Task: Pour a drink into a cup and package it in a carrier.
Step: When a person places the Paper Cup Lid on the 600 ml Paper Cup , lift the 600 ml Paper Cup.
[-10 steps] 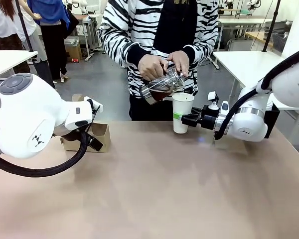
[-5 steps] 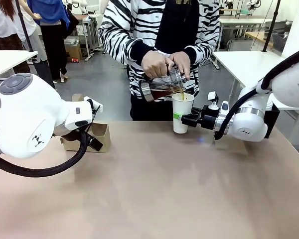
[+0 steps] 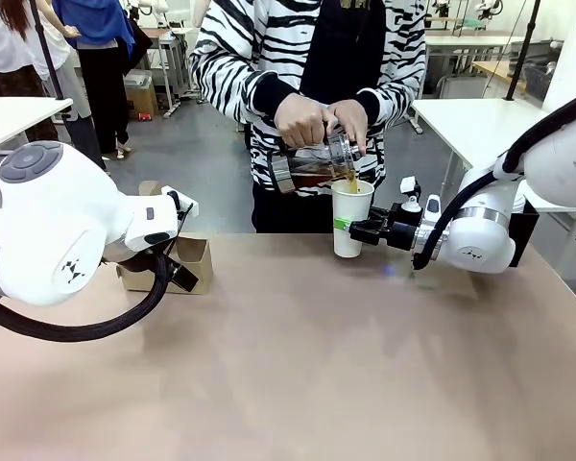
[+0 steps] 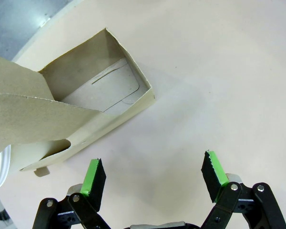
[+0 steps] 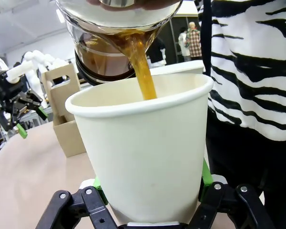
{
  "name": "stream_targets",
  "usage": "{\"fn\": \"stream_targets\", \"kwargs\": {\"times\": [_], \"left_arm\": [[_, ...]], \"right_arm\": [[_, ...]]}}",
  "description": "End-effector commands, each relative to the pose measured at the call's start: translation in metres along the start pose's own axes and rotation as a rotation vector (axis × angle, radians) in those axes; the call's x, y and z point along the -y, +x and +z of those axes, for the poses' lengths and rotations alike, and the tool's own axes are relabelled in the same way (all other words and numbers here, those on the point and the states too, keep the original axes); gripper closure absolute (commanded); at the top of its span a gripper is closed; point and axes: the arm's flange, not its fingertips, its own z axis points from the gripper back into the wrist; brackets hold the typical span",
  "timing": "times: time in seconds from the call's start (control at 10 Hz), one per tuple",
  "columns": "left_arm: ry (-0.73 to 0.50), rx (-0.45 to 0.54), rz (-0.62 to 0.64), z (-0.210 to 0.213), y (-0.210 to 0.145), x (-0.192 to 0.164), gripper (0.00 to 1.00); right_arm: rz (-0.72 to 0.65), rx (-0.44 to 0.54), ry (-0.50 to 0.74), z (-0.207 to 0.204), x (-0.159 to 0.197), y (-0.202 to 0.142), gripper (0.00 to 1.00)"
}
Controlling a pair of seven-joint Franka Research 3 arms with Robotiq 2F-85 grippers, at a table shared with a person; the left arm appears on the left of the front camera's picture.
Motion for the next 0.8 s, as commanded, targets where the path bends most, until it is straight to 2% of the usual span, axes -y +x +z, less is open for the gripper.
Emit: {"fn": "stream_targets", "kwargs": {"times": [0.0,0.7], "left_arm": [[-0.002,0.001,0.000,0.0005,0.0000,0.0001,0.00],[-0.002,0.001,0.000,0.0005,0.0000,0.0001,0.00]], "right_arm": [[0.012,0.000,0.001,-0.0007,-0.0028,0.0017,0.20],[0.012,0.000,0.001,-0.0007,-0.0028,0.0017,0.20]]}}
